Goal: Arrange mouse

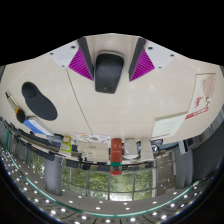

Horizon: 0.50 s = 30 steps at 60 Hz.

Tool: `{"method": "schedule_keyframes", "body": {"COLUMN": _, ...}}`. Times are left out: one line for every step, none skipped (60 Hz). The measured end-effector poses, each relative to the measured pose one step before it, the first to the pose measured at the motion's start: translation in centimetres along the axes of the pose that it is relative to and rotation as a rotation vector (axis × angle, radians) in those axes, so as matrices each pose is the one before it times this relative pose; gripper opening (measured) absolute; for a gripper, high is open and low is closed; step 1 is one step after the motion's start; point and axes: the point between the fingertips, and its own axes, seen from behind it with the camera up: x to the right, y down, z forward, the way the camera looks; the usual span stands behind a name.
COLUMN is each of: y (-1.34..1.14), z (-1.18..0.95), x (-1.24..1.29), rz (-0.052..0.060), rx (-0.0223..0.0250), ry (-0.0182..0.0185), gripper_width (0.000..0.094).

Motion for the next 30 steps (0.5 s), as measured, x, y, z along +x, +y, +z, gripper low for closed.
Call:
{"method": "schedule_keyframes", "body": {"y": -0.113, "z": 0.036, "x": 0.086, "rz": 0.001, "rx": -0.00015, "ry": 0.00343, "gripper_width": 0.0656}}
{"method": "schedule_keyframes", "body": {"y": -0.039, "z": 0.096, "x": 0.008, "rz": 0.003, "rx": -0.00273, "ry": 0.00191, "gripper_width": 0.062}}
{"method": "schedule_keyframes", "body": {"y": -0.022, "z": 0.023, "x": 0.056, "rz": 0.0044, "rx": -0.00411, "ry": 0.00042, "gripper_width": 0.0581}}
{"method": "schedule_keyframes", "body": {"y": -0.053, "z": 0.075, "x": 0.071, "rz": 0.0034, "rx": -0.00135, "ry": 0.00284, "gripper_width": 0.0538}}
{"method": "schedule_keyframes", "body": {"y": -0.056, "z": 0.068, "x": 0.183, "rz": 0.0003, "rx": -0.00195, "ry": 0.0061, "gripper_width": 0.0489}}
{"method": "schedule_keyframes", "body": {"y": -0.05, "z": 0.072, "x": -0.063, "rz": 0.001, "rx": -0.00147, "ry": -0.00171, "gripper_width": 0.0485}}
{"method": "schedule_keyframes", "body": {"y": 0.012, "z": 0.045, "x": -0.013, "rz": 0.0017, "rx": -0.00428, "ry": -0.0006, "gripper_width": 0.0484}}
{"method": "schedule_keyframes", "body": {"y": -0.058, "z": 0.07, "x": 0.05, "rz": -0.0005, "rx": -0.00298, "ry": -0.0006, "gripper_width": 0.0471}}
{"method": "schedule_keyframes", "body": {"y": 0.025, "z": 0.033, "x": -0.036, "rz": -0.0025, "rx": -0.00315, "ry": -0.00147, "gripper_width": 0.0461}}
{"method": "schedule_keyframes", "body": {"y": -0.015, "z": 0.024, "x": -0.042, "rz": -0.0042, "rx": -0.00337, "ry": -0.00247, "gripper_width": 0.0448}}
{"method": "schedule_keyframes", "body": {"y": 0.006, "z": 0.026, "x": -0.062, "rz": -0.0056, "rx": -0.00336, "ry": -0.00355, "gripper_width": 0.0432}}
{"method": "schedule_keyframes", "body": {"y": -0.004, "z": -0.043, "x": -0.063, "rz": -0.0045, "rx": -0.00444, "ry": -0.00329, "gripper_width": 0.0418}}
{"method": "schedule_keyframes", "body": {"y": -0.006, "z": 0.024, "x": -0.064, "rz": -0.0049, "rx": -0.00331, "ry": -0.00302, "gripper_width": 0.0405}}
{"method": "schedule_keyframes", "body": {"y": 0.012, "z": 0.014, "x": -0.004, "rz": -0.0046, "rx": -0.004, "ry": -0.00214, "gripper_width": 0.0392}}
{"method": "schedule_keyframes", "body": {"y": -0.028, "z": -0.004, "x": -0.037, "rz": -0.0036, "rx": -0.00314, "ry": -0.00222, "gripper_width": 0.038}}
{"method": "schedule_keyframes", "body": {"y": -0.003, "z": 0.015, "x": -0.02, "rz": -0.0029, "rx": -0.00345, "ry": -0.00201, "gripper_width": 0.0368}}
{"method": "schedule_keyframes", "body": {"y": -0.03, "z": -0.006, "x": -0.005, "rz": -0.0025, "rx": -0.00273, "ry": -0.00237, "gripper_width": 0.0358}}
{"method": "schedule_keyframes", "body": {"y": -0.019, "z": 0.012, "x": 0.0, "rz": -0.0023, "rx": -0.0026, "ry": -0.00221, "gripper_width": 0.0347}}
{"method": "schedule_keyframes", "body": {"y": -0.062, "z": -0.01, "x": -0.002, "rz": -0.0027, "rx": -0.00065, "ry": -0.00206, "gripper_width": 0.0338}}
{"method": "schedule_keyframes", "body": {"y": -0.043, "z": -0.017, "x": -0.014, "rz": -0.0034, "rx": 0.00009, "ry": -0.00279, "gripper_width": 0.0338}}
{"method": "schedule_keyframes", "body": {"y": -0.004, "z": -0.107, "x": 0.004, "rz": -0.005, "rx": 0.00076, "ry": -0.00442, "gripper_width": 0.0322}}
{"method": "schedule_keyframes", "body": {"y": -0.091, "z": -0.08, "x": 0.063, "rz": -0.0052, "rx": 0.00124, "ry": -0.00343, "gripper_width": 0.0321}}
{"method": "schedule_keyframes", "body": {"y": -0.145, "z": -0.09, "x": 0.062, "rz": -0.0042, "rx": 0.00324, "ry": -0.0025, "gripper_width": 0.032}}
{"method": "schedule_keyframes", "body": {"y": -0.131, "z": -0.146, "x": 0.018, "rz": -0.0027, "rx": 0.00221, "ry": -0.00482, "gripper_width": 0.0321}}
{"method": "schedule_keyframes", "body": {"y": -0.194, "z": -0.161, "x": -0.057, "rz": -0.0014, "rx": 0.00339, "ry": -0.00757, "gripper_width": 0.0316}}
{"method": "schedule_keyframes", "body": {"y": -0.283, "z": -0.214, "x": -0.049, "rz": 0.0011, "rx": 0.00581, "ry": -0.00759, "gripper_width": 0.0315}}
{"method": "schedule_keyframes", "body": {"y": -0.378, "z": -0.232, "x": 0.003, "rz": 0.0011, "rx": 0.00762, "ry": -0.00728, "gripper_width": 0.0315}}
{"method": "schedule_keyframes", "body": {"y": -0.454, "z": -0.271, "x": -0.009, "rz": 0.0008, "rx": 0.00799, "ry": -0.00622, "gripper_width": 0.0315}}
{"method": "schedule_keyframes", "body": {"y": -0.442, "z": -0.22, "x": 0.118, "rz": 0.0014, "rx": 0.00963, "ry": -0.0061, "gripper_width": 0.0315}}
{"method": "schedule_keyframes", "body": {"y": -0.577, "z": -0.419, "x": 0.043, "rz": 0.0024, "rx": 0.01111, "ry": -0.00485, "gripper_width": 0.0315}}
